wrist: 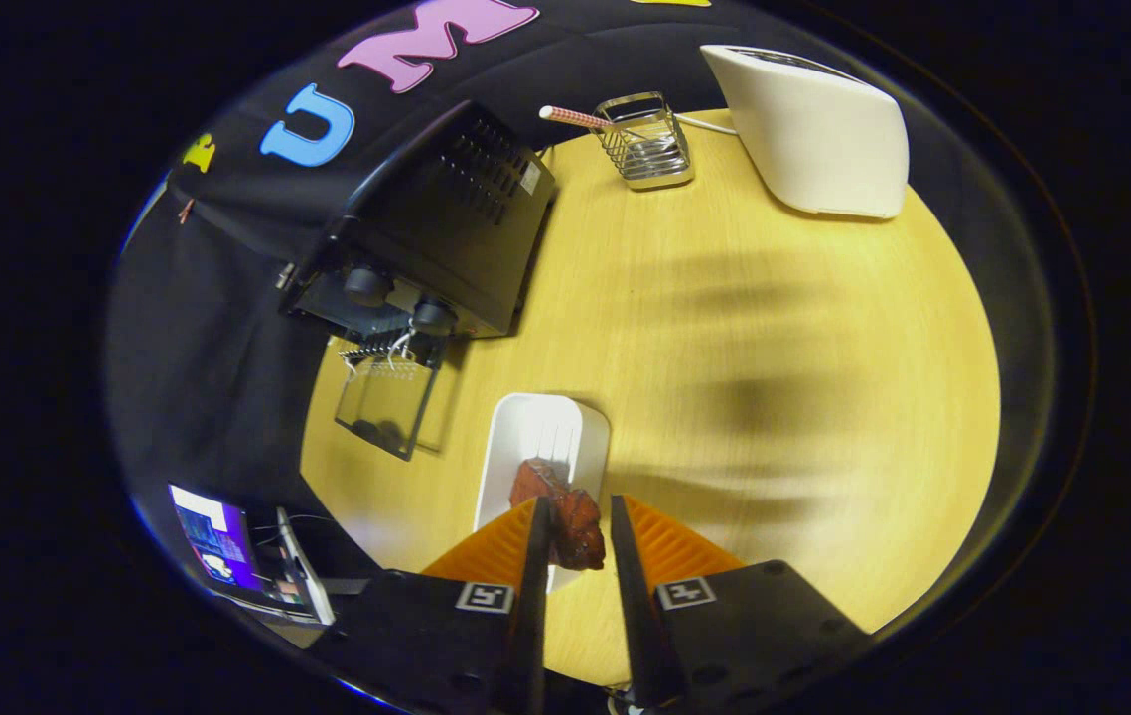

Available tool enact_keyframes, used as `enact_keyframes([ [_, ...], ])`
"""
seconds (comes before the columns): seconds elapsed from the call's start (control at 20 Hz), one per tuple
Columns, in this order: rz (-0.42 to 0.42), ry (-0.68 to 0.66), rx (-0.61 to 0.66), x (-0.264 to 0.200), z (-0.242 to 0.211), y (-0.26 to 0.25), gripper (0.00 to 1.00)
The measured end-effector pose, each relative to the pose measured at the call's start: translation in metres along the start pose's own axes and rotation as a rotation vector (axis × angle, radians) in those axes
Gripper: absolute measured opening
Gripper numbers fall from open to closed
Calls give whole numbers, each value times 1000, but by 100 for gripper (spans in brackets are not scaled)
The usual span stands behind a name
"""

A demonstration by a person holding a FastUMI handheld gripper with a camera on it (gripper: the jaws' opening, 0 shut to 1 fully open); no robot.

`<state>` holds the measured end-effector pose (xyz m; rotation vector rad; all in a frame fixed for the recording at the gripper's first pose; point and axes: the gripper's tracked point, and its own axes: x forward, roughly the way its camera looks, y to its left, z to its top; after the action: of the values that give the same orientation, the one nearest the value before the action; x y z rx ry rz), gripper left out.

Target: Open the toaster oven, put the food inside, and close the toaster oven door.

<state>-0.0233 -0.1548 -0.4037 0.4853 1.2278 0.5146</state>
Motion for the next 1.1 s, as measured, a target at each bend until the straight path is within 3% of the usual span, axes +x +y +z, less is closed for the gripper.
enact_keyframes([
  [0.1,41,-21,33,-5,-1,7,24],
  [0.2,2,-54,16,-10,-1,7,15],
  [0.35,-68,-136,-23,-29,2,15,15],
  [0.55,-81,-279,-53,-57,9,60,15],
  [0.85,-3,-400,-88,-71,-1,166,15],
  [1.1,40,-499,-124,-49,1,244,15],
])
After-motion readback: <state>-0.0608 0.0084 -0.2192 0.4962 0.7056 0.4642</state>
